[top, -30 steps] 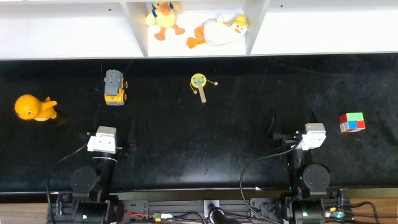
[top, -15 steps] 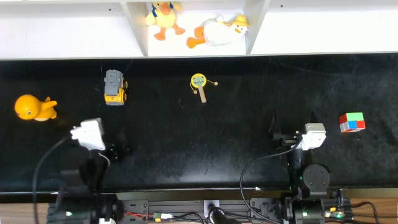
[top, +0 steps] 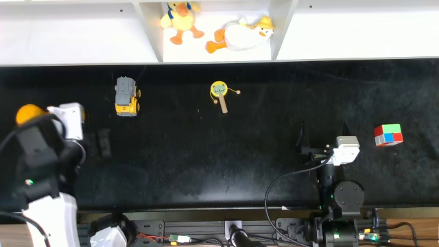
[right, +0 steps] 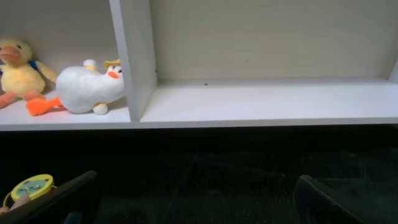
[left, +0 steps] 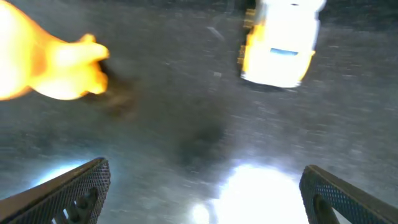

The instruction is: Store Toys

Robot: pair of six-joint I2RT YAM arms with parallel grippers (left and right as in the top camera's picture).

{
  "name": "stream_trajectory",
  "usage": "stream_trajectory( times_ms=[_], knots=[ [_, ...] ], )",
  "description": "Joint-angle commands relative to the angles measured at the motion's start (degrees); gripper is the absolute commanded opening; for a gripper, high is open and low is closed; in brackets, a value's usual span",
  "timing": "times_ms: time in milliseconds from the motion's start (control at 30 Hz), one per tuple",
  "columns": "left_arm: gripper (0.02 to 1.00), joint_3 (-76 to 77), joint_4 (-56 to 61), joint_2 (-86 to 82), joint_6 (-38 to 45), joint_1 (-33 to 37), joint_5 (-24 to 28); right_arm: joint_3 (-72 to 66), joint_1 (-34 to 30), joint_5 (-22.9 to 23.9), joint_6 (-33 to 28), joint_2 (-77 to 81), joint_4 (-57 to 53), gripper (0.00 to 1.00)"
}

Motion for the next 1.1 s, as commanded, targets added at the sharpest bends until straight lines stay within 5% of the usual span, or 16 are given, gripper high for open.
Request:
stream_trajectory(
  times_ms=[33,433,900,1100],
  knots=[
    [0.996,5.1,0.2,1.9,12.5,9.5,5.8,-0.8,-0.3,0.2,0.3,-0.6,0.2,0.996],
    [0.996,7.7,4.4,4.8,17.4,35.9,22.1,-0.8,-0.3,0.2,0.3,-0.6,0.3,0.996],
    [0.996,8.1,20.0,20.2,17.7,33.9,22.0,-0.8,-0.3,0.2,0.3,-0.6,0.2,0.996],
    [0.998,8.1,22.9,23.9,17.7,28.3,17.0,-0.8,-0.3,0.2,0.3,-0.6,0.3,0.993]
  ],
)
